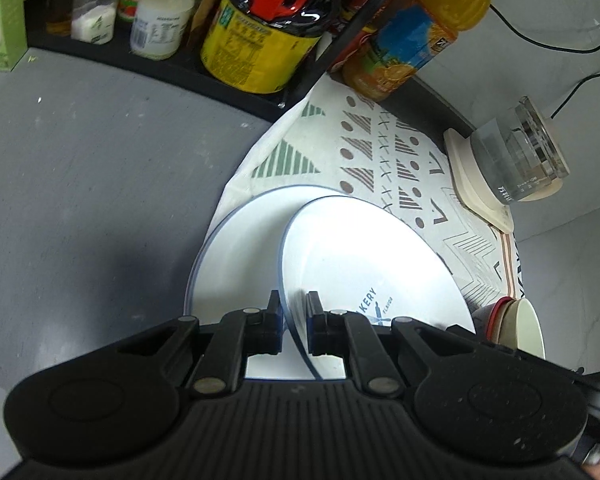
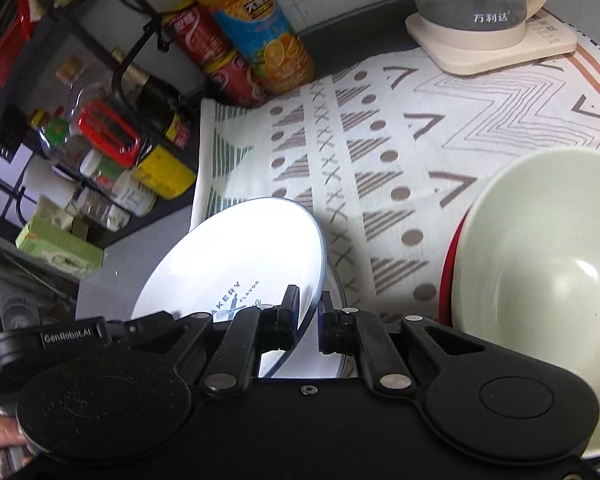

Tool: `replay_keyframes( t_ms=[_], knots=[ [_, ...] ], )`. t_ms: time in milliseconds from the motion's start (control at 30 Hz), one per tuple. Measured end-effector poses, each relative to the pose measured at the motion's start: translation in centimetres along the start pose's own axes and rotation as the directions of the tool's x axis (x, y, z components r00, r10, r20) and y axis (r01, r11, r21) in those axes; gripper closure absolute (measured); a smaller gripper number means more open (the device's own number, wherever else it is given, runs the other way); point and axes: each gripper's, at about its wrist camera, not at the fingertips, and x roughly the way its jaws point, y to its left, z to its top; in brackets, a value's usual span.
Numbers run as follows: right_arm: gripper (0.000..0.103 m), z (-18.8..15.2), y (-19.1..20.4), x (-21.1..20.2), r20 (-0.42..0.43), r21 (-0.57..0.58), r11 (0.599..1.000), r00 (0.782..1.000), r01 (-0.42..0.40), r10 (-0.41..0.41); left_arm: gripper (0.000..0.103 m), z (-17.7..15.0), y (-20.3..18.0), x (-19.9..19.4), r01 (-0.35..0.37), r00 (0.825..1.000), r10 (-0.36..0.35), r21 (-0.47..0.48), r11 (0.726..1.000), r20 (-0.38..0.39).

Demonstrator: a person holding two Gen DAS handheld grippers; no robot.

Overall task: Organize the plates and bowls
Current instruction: 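Carry the 'BAKERY' plate and lower it onto the 'Sweet' plate, then open the right gripper to release the 'BAKERY' plate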

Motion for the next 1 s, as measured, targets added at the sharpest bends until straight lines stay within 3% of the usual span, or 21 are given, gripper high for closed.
replay_keyframes(
  t_ms=[833,1000],
  knots=[
    [0.093,-2.7,0.4,1.1,-0.042,-0.071,0.993,0.994,0.095,-0.098,0.094,-1.6,0.9,1.7,-0.043,0.997,0.043,-0.012,0.999,-0.066],
    [0.091,-2.8,0.9,1.5,-0.054,-0.085,0.989,0.991,0.118,-0.123,0.091,-1.4,0.6,1.9,-0.082,0.994,0.083,0.006,0.997,-0.066]
  ],
)
